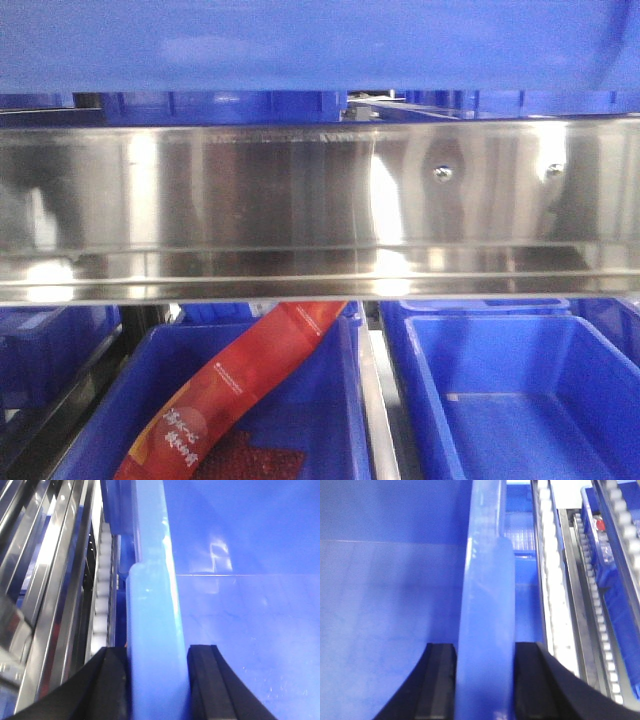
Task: Move blue bin to conveyor side
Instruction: 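Pull the held blue bin back toward the robot, clearing the rack, then hold the bin with both grippers while the base turns away from rack, then hold the bin while driving the base to the red-framed conveyor table, then carry the bin with both grippers out over the grey conveyor belt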
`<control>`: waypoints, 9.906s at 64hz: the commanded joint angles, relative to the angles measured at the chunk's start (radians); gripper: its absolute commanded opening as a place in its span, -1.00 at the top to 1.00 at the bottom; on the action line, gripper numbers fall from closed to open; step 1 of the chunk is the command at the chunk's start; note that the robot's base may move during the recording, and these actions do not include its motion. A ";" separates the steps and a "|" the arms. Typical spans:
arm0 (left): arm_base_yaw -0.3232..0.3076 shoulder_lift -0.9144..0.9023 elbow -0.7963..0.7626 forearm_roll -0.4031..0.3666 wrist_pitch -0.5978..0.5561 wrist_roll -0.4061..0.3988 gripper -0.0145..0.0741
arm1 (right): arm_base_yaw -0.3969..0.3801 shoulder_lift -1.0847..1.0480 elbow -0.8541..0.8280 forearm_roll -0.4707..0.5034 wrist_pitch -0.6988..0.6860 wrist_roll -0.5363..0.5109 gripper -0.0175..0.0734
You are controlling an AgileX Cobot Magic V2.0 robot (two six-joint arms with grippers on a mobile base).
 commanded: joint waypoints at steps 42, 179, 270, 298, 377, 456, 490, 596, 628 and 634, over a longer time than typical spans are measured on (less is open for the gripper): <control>-0.004 -0.024 -0.018 -0.004 -0.097 0.010 0.72 | -0.006 -0.022 -0.012 -0.016 -0.096 -0.007 0.79; -0.004 -0.024 -0.018 -0.004 -0.099 0.010 0.72 | -0.006 -0.022 -0.012 -0.016 -0.096 -0.007 0.79; -0.004 -0.024 -0.018 -0.004 -0.099 0.010 0.72 | -0.006 -0.022 -0.012 -0.016 -0.096 -0.007 0.79; -0.004 -0.024 -0.018 -0.004 -0.099 0.010 0.72 | -0.006 -0.022 -0.012 -0.016 -0.096 -0.007 0.79; -0.004 -0.024 -0.018 -0.004 -0.166 0.010 0.72 | -0.006 -0.020 -0.012 -0.016 -0.097 -0.007 0.79; -0.004 -0.024 -0.018 -0.004 -0.168 0.010 0.72 | -0.006 -0.020 -0.012 -0.016 -0.097 -0.007 0.79; -0.004 -0.024 -0.018 -0.001 -0.168 0.010 0.72 | -0.006 -0.020 -0.012 -0.016 -0.097 -0.007 0.79; -0.004 -0.024 -0.018 -0.001 -0.168 0.010 0.72 | -0.006 -0.020 -0.012 -0.016 -0.097 -0.007 0.79; -0.004 -0.014 -0.018 -0.001 -0.170 0.010 0.72 | -0.006 -0.020 -0.012 -0.016 -0.097 -0.007 0.79; -0.004 -0.014 -0.018 -0.001 -0.170 0.010 0.72 | -0.006 -0.020 -0.012 -0.016 -0.097 -0.007 0.79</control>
